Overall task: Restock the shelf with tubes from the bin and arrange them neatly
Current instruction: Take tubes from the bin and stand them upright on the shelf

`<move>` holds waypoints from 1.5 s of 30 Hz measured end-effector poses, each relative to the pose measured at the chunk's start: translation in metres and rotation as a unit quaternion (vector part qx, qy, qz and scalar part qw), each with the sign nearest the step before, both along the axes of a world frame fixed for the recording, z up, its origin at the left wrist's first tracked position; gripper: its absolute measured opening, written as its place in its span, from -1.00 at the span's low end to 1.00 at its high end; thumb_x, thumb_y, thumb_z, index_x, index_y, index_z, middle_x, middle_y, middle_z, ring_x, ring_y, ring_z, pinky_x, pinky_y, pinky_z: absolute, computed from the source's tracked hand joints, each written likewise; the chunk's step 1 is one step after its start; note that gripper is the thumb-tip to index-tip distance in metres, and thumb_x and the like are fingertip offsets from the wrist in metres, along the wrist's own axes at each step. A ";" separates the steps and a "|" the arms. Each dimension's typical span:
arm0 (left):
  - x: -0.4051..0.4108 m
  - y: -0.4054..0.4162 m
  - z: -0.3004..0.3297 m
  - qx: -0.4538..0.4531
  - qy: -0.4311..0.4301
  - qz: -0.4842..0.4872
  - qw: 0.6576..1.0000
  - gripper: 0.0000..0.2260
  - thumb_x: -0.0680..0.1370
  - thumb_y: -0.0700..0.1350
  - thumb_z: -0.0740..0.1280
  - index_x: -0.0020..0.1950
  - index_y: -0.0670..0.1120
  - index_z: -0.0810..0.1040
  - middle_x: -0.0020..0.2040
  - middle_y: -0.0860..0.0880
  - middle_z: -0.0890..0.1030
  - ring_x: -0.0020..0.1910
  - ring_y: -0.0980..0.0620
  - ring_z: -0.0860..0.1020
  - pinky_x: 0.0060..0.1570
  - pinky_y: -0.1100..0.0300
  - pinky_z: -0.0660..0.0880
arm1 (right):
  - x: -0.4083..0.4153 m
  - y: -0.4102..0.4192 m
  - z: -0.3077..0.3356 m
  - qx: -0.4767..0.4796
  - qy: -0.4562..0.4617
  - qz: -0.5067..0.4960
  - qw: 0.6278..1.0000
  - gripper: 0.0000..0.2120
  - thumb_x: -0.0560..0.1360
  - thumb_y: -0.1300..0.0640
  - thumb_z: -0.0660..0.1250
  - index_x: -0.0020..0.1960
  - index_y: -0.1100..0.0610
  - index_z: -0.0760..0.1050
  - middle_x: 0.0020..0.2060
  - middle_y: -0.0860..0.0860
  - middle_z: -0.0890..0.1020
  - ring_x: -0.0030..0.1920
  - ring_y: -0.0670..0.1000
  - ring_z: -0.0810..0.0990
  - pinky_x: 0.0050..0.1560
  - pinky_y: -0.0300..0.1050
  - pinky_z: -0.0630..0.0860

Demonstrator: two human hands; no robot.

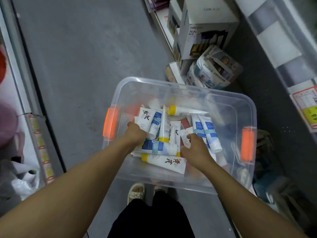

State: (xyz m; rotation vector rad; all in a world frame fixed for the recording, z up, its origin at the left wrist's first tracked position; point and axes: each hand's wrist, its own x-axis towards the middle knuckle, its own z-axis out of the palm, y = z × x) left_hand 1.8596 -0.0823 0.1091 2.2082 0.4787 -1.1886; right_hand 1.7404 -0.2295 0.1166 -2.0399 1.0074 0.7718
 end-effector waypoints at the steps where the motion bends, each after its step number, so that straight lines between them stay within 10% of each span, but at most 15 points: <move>1: -0.003 0.002 0.005 -0.012 -0.004 -0.001 1.000 -0.55 0.54 -0.28 0.26 0.35 -0.27 0.14 0.30 -0.22 0.39 0.25 -0.17 0.42 0.07 0.06 0.40 | 0.001 0.000 0.002 0.000 -0.004 -0.006 1.000 -0.53 0.50 0.12 0.28 0.37 0.16 0.27 0.29 0.13 0.39 0.30 0.13 0.40 0.29 0.07 0.38; 10: -0.007 0.008 0.013 -0.096 -0.055 -0.002 0.994 -0.61 0.54 -0.25 0.24 0.34 -0.19 0.24 0.22 -0.13 0.45 0.03 -0.03 0.43 -0.10 0.15 0.41 | 0.033 0.002 -0.028 0.047 -0.006 -0.053 0.997 -0.58 0.54 0.02 0.24 0.32 0.22 0.33 0.20 0.08 0.52 0.21 0.08 0.48 0.10 -0.15 0.37; 14: -0.008 0.008 0.008 -0.097 -0.068 -0.010 0.993 -0.67 0.59 -0.14 0.19 0.33 -0.14 0.25 0.21 -0.12 0.47 -0.03 -0.03 0.44 -0.34 0.22 0.34 | 0.041 0.008 -0.057 0.022 0.021 -0.027 0.999 -0.64 0.54 -0.01 0.24 -0.36 0.09 0.27 -0.40 -0.04 0.37 -0.38 -0.06 0.35 -0.37 -0.18 0.26; 16: -0.009 0.007 0.006 -0.088 -0.070 -0.022 0.993 -0.69 0.61 -0.12 0.15 0.33 -0.14 0.25 0.23 -0.12 0.46 -0.04 -0.03 0.44 -0.36 0.24 0.31 | 0.040 0.008 -0.061 0.002 0.024 -0.014 1.000 -0.59 0.54 0.04 0.26 -0.41 0.06 0.18 -0.45 -0.04 0.29 -0.37 0.00 0.35 -0.42 -0.17 0.19; 22: -0.013 -0.006 0.009 -0.083 -0.082 -0.031 0.993 -0.67 0.60 -0.14 0.16 0.36 -0.14 0.25 0.24 -0.15 0.47 -0.01 -0.05 0.43 -0.30 0.21 0.35 | 0.033 -0.018 -0.048 -0.019 -0.064 -0.135 0.989 -0.77 0.57 0.20 0.19 0.15 0.27 0.51 0.08 0.19 0.60 0.11 0.17 0.54 -0.17 -0.26 0.25; 30: -0.016 -0.020 0.004 -0.081 -0.086 -0.044 0.992 -0.71 0.61 -0.12 0.15 0.31 -0.14 0.26 0.20 -0.17 0.48 -0.09 -0.06 0.45 -0.41 0.21 0.35 | 0.053 -0.048 -0.062 -0.005 -0.142 -0.213 0.967 -0.74 0.56 0.25 0.12 0.18 0.22 0.48 0.11 0.14 0.60 -0.01 0.08 0.51 -0.06 -0.15 0.38; 45: -0.017 -0.013 0.018 -0.098 -0.088 -0.058 0.990 -0.67 0.61 -0.13 0.18 0.36 -0.15 0.27 0.29 -0.14 0.46 -0.01 -0.01 0.43 -0.39 0.31 0.33 | 0.034 -0.014 -0.053 0.018 -0.017 -0.114 0.993 -0.47 0.49 0.15 0.35 0.35 0.26 0.18 0.29 0.18 0.45 0.26 0.19 0.46 0.15 -0.05 0.41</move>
